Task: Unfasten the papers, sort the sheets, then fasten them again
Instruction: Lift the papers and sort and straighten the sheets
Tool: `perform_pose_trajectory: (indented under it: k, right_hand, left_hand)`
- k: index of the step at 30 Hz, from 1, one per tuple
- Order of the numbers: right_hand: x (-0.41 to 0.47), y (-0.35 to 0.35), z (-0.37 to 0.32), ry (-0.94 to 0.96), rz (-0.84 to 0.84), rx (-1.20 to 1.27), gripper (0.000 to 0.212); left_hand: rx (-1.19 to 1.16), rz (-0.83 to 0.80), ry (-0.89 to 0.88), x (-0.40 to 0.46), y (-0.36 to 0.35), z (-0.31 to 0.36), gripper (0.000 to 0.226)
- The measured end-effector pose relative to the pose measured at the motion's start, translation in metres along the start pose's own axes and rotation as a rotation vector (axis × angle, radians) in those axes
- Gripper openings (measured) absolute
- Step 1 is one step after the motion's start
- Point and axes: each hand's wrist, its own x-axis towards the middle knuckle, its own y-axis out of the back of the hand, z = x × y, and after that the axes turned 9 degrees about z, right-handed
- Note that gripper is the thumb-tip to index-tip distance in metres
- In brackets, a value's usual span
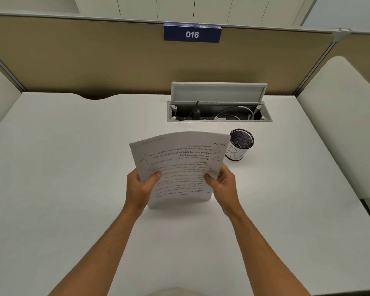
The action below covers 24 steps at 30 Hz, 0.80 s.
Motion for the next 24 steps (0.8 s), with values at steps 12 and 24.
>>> perform_pose_trajectory:
  k: [12,24]
  right_hand:
    - [-0.012,-0.005,0.025,-0.085,0.073,-0.027,0.043]
    - [-0.018,-0.004,0.04,-0.081,0.096,-0.109,0.047]
  left_hand:
    - [0.017,0.058,0.038,-0.013,-0.002,-0.024,0.033]
    - [0.065,0.087,0.082,-0.019,-0.001,-0.04,0.039]
